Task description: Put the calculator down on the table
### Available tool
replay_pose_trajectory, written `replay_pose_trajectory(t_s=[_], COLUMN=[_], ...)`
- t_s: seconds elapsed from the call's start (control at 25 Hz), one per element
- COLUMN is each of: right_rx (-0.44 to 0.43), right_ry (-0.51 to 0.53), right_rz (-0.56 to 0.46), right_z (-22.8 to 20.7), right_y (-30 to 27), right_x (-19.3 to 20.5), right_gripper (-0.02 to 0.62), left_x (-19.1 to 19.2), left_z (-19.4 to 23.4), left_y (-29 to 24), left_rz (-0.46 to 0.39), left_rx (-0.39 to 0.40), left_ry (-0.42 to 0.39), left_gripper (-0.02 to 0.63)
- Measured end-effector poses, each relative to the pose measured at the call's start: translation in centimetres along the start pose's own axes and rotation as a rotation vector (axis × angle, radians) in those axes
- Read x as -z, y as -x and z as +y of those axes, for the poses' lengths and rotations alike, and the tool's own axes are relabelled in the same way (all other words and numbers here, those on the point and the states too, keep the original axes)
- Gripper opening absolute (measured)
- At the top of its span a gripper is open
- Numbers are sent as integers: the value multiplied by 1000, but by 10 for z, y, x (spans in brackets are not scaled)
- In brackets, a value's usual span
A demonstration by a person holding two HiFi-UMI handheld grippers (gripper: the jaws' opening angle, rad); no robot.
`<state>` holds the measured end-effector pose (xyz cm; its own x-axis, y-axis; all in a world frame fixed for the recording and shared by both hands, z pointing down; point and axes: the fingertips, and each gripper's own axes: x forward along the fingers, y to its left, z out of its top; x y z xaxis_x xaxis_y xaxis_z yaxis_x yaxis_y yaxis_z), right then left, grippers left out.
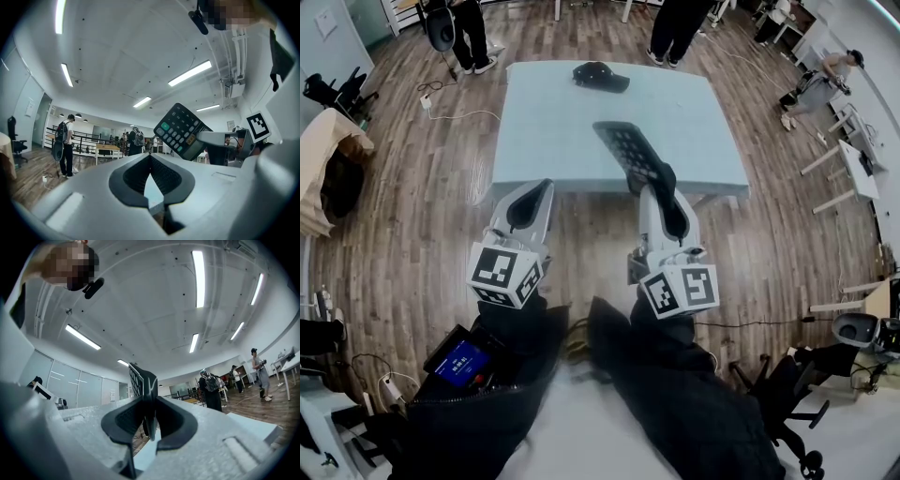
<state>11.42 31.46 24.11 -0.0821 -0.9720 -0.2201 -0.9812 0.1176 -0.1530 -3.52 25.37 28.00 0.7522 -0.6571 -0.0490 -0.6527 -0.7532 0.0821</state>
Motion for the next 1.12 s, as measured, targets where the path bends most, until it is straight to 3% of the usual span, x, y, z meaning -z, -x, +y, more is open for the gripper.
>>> replay_pose_trajectory(t_s=[0.64,1.12], right_rx=[0,-5], right_ry=[-24,-35], right_rz=[66,149], right_z=[49,59], right_y=[-12,-29], right_x=[38,67], right_gripper=[67,67], left_x=[25,51], left_z=[43,65], left_y=[36,37], left_rz=[61,98], left_rx=[-5,-14], left_ry=[35,92], left_gripper=[3,3])
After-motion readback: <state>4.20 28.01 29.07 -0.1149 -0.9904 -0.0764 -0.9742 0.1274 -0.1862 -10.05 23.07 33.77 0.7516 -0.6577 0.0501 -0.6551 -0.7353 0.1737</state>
